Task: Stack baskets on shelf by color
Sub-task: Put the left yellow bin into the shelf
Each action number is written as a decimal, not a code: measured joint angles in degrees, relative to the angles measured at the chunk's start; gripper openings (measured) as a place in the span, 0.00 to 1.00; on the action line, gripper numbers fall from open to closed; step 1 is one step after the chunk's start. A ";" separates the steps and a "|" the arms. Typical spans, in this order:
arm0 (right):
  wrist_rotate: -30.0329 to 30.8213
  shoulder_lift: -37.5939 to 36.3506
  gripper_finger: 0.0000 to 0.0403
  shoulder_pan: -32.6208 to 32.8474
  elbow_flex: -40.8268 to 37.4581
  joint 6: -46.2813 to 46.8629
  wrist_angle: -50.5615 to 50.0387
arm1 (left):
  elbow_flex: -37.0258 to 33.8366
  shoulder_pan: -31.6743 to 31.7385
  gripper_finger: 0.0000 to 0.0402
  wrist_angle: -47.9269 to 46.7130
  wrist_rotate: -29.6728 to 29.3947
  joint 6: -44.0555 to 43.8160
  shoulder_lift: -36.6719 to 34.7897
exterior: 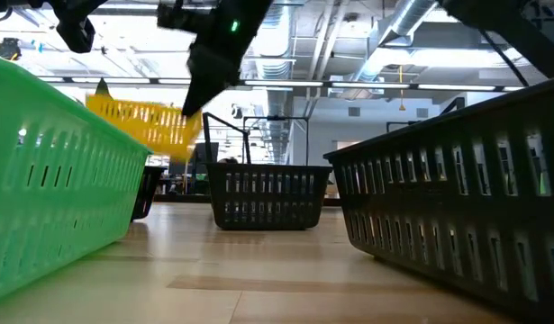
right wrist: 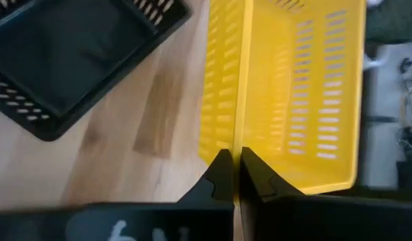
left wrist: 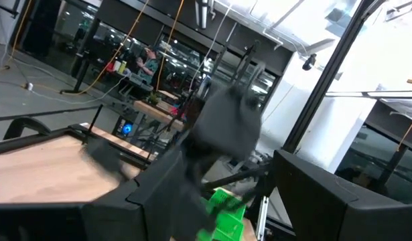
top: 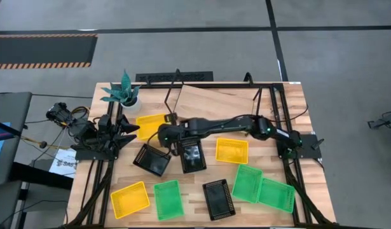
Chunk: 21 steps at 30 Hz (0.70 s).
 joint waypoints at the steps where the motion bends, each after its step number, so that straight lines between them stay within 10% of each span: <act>1: 0.23 -1.44 0.02 0.04 0.04 0.41 -1.38 | 0.00 0.00 0.55 0.02 0.00 0.02 0.02; 15: -1.33 -20.95 0.03 -1.64 -0.45 5.19 -34.34 | -0.02 0.00 0.55 -1.03 1.41 1.39 0.00; 21: -3.08 -34.09 0.03 -4.56 -18.80 -1.03 -24.59 | -0.02 -0.02 0.55 -2.85 1.57 1.75 0.00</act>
